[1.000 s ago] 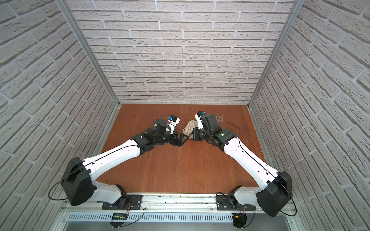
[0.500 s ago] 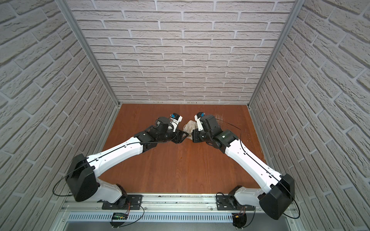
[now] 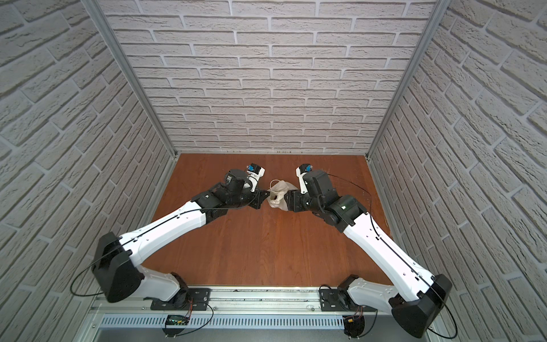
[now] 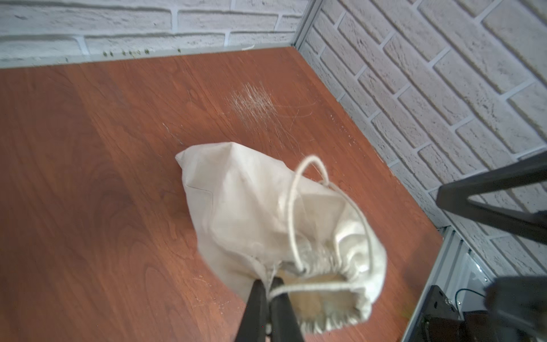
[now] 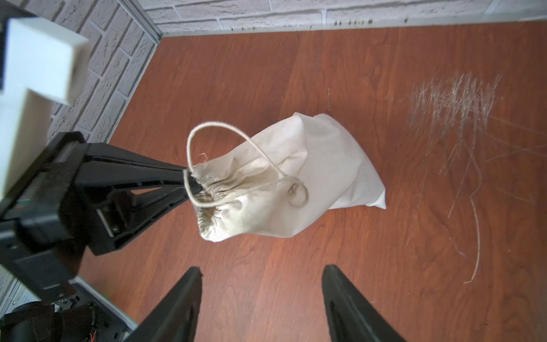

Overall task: Close the soil bag
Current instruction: Move the soil bag to the center of the board, then pick up the soil bag from the center of the board.

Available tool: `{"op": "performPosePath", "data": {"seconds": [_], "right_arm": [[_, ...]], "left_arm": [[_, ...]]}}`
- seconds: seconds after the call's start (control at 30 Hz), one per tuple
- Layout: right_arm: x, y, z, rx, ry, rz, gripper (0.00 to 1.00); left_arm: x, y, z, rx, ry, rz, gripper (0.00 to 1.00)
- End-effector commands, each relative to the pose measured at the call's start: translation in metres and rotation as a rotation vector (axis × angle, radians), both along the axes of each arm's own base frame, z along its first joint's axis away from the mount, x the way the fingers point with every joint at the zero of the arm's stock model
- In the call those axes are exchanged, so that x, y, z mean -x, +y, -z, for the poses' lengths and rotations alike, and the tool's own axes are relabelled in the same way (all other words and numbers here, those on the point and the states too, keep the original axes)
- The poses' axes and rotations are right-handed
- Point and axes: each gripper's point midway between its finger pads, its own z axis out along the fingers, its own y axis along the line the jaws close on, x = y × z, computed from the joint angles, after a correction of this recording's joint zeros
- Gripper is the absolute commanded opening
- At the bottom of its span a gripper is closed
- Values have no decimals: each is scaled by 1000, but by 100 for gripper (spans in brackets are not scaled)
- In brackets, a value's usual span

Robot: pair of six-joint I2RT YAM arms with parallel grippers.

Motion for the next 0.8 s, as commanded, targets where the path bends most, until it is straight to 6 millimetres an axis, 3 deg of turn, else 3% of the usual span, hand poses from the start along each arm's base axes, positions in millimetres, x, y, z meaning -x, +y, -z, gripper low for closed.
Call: {"op": "performPosePath", "data": {"seconds": [0.0,0.13,0.4,0.77], "right_arm": [[9,6,-6,-21,18,-45,78],[16,23,2,-45,68,-100,84],[12,32,2,-26,65,-114,85],[-21,40,14,77,74,-53,84]], "left_arm": [[6,0,-36,58,-51,17,0],[9,-6,-40,82,-46,34,0],[16,-13,-44,97,-43,62,0],[23,-12,-51,104,-50,75,0]]}}
